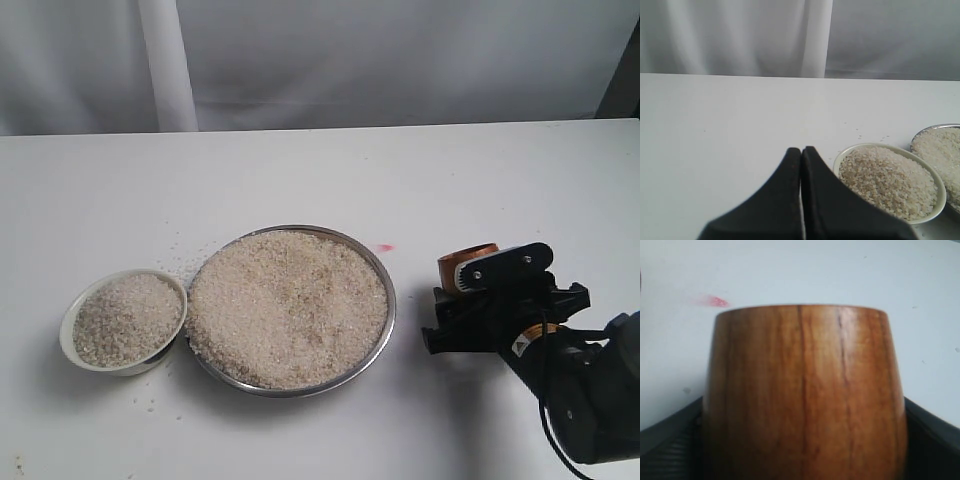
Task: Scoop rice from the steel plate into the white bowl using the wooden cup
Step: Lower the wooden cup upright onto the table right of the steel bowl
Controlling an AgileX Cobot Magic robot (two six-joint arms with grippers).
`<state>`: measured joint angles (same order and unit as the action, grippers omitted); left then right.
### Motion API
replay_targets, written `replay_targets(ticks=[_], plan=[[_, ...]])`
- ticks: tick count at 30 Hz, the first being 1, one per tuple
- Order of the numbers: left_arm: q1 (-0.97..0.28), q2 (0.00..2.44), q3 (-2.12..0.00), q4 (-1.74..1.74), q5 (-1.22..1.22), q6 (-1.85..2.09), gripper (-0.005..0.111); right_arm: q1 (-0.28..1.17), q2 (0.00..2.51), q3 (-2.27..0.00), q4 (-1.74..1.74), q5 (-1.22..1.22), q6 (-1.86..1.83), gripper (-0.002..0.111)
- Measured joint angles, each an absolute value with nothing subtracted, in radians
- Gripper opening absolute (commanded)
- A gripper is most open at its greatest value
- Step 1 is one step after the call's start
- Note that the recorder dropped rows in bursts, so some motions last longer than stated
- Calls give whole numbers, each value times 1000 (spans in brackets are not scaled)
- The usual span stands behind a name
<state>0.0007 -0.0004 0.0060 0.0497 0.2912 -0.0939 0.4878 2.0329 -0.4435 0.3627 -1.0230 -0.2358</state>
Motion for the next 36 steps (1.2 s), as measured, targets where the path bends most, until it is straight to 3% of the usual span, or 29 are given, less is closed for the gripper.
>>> replay_targets(ticks=[5, 7, 11, 15, 19, 25, 36], plan=[[1, 0, 6, 50, 291, -94, 0, 488, 2033, -443, 361, -1019, -236, 1], [1, 0, 6, 50, 291, -94, 0, 488, 2033, -443, 357, -1019, -236, 6], [1, 0, 6, 50, 291, -94, 0, 488, 2033, -439, 354, -1022, -236, 28], [1, 0, 6, 50, 291, -94, 0, 488, 2033, -426, 350, -1038, -236, 57], [1, 0, 6, 50, 291, -94, 0, 488, 2033, -420, 350, -1044, -236, 73], [1, 0, 6, 50, 291, -94, 0, 488, 2033, -420, 350, -1048, -236, 80], [1, 0, 6, 50, 291, -94, 0, 488, 2033, -420, 350, -1050, -236, 80]])
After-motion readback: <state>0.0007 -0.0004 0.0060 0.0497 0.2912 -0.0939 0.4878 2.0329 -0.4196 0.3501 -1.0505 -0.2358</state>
